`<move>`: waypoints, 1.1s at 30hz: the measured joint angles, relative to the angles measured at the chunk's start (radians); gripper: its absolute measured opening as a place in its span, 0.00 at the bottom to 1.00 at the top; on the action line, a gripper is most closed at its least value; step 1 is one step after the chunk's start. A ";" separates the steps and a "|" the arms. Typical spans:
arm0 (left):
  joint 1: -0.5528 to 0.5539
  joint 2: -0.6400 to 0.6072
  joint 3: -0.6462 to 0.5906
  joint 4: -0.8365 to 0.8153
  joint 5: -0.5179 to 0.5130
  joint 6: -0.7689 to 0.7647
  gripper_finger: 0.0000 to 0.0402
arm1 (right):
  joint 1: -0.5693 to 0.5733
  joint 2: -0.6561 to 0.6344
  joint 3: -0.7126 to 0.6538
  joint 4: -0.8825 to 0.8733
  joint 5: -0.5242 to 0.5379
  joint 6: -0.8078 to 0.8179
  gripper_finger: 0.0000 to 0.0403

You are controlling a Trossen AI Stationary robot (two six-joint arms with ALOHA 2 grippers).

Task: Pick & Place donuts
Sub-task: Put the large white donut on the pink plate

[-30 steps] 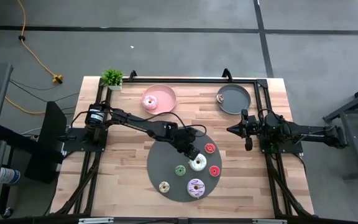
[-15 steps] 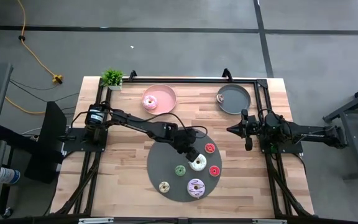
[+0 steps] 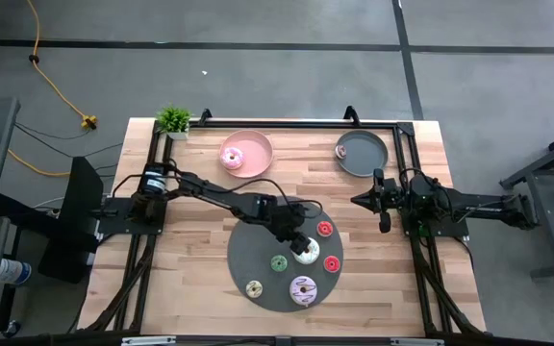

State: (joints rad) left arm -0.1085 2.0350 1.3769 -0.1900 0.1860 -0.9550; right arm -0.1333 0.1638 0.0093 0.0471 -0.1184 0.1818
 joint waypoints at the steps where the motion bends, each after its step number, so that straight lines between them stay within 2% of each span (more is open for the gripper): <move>1: 0.000 0.000 0.000 0.000 -0.001 0.000 0.62 | 0.000 -0.001 0.000 0.001 0.000 0.000 0.02; 33: -0.003 0.013 0.001 0.015 0.024 0.016 0.62 | 0.000 0.000 0.000 0.001 0.000 0.000 0.02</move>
State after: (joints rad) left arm -0.1116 2.0484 1.3777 -0.1753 0.2101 -0.9394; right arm -0.1335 0.1635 0.0091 0.0479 -0.1184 0.1818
